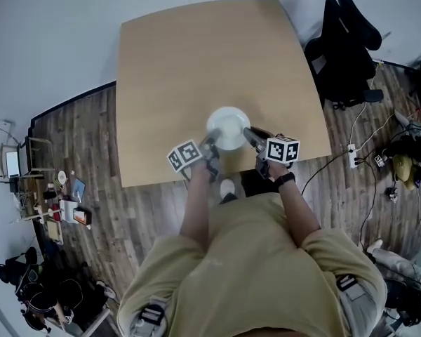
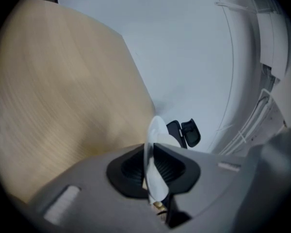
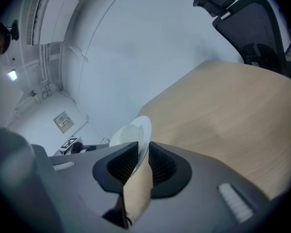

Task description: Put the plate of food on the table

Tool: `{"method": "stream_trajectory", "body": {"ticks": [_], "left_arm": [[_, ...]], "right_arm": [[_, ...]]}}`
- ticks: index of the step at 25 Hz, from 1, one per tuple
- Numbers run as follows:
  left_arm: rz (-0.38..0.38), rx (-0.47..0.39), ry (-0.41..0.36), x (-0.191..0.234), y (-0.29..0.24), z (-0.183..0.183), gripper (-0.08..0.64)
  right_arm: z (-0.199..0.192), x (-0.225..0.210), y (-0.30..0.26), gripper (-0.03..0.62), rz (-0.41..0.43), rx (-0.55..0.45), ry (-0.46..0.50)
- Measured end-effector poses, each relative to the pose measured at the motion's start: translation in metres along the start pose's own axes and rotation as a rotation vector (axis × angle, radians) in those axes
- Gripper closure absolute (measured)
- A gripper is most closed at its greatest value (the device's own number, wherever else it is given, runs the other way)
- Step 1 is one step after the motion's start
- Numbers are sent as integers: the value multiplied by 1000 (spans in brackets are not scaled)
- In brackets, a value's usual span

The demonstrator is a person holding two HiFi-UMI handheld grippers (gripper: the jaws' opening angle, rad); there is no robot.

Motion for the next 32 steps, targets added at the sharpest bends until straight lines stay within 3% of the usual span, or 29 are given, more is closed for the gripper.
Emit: {"method": "stream_trajectory", "body": {"ticks": [6,14,23,32], "left_arm": [[63,32,-85,-1,-51,43,521],[136,75,-131,7,-120,91,497],[250,137,-163,34,-182,119,471],[310,152,-151,64,-220,125,461]], "right_arm": [[50,-28,-35,520,3,11,-36],[110,-64,-75,518,-22,25,-39],[144,-111,-117,517,-100,50,-88],[156,-152,-145,518,-179,81,-98]]}}
Point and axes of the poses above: the fingertips, and each gripper's own axes: y backward along the fingers, x to its left, z out of its top, the point moved 4 cm from there along y, backward along the fingers, and after that the axes turned 6 degrees about -y, right-handed, at the moved point
